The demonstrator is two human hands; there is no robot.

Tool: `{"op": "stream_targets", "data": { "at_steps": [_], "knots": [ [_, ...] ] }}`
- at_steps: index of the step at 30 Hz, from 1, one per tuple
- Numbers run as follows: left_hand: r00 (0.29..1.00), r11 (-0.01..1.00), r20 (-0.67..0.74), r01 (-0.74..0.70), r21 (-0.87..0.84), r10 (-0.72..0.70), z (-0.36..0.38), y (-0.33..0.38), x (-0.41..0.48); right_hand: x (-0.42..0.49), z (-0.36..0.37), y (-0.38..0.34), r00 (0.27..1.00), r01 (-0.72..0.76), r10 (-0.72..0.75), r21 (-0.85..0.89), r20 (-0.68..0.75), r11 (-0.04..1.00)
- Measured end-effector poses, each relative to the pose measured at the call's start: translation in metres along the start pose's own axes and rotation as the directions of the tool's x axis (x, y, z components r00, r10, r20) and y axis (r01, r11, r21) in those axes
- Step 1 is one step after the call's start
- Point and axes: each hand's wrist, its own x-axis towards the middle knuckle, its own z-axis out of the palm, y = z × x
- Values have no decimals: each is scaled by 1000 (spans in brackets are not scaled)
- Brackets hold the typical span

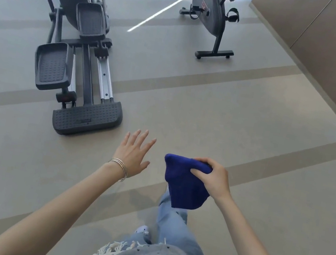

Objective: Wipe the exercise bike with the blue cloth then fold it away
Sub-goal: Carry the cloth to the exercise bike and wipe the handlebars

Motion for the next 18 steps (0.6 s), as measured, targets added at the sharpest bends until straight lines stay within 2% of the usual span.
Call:
{"op": "stream_targets", "data": {
  "at_steps": [6, 18],
  "knots": [
    [1000, 1000, 10, 0, 10, 0, -22, -16, 90, 95, -13, -5, 999, -34, 33, 17, 10, 999],
    [999, 1000, -27, -24, 14, 24, -99, -35, 301, 320, -77, -58, 1000, 0, 1, 34, -29, 999]
  ]
}}
